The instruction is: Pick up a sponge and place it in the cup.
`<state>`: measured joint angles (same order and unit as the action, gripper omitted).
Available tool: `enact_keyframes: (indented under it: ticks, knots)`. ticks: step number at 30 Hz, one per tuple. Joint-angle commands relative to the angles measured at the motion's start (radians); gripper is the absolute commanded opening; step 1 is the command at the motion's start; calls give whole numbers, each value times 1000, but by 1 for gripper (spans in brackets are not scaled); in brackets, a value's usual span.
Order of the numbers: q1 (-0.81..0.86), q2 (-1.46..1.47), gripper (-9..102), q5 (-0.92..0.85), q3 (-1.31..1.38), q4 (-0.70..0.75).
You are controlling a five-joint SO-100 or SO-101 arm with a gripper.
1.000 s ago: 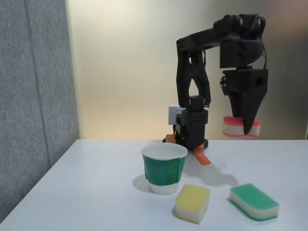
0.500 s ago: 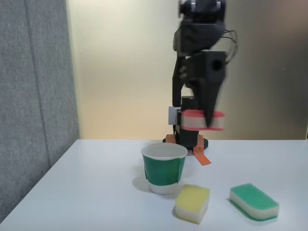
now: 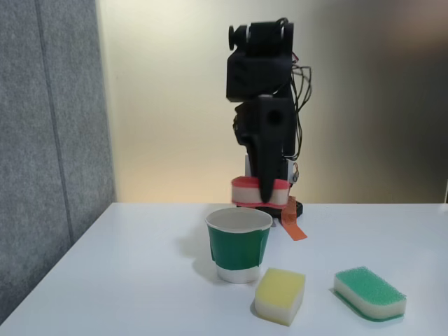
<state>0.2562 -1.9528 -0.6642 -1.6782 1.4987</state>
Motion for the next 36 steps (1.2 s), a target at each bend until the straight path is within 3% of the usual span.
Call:
enact_keyframes:
  ticks: [1, 18, 23, 36]
  knots:
    - [21, -97, 0, -2, -72, -44]
    - [72, -198, 2, -43, -233, -133]
    - [72, -199, 13, -46, -244, -152]
    - [80, -210, 27, -98, -262, -186]
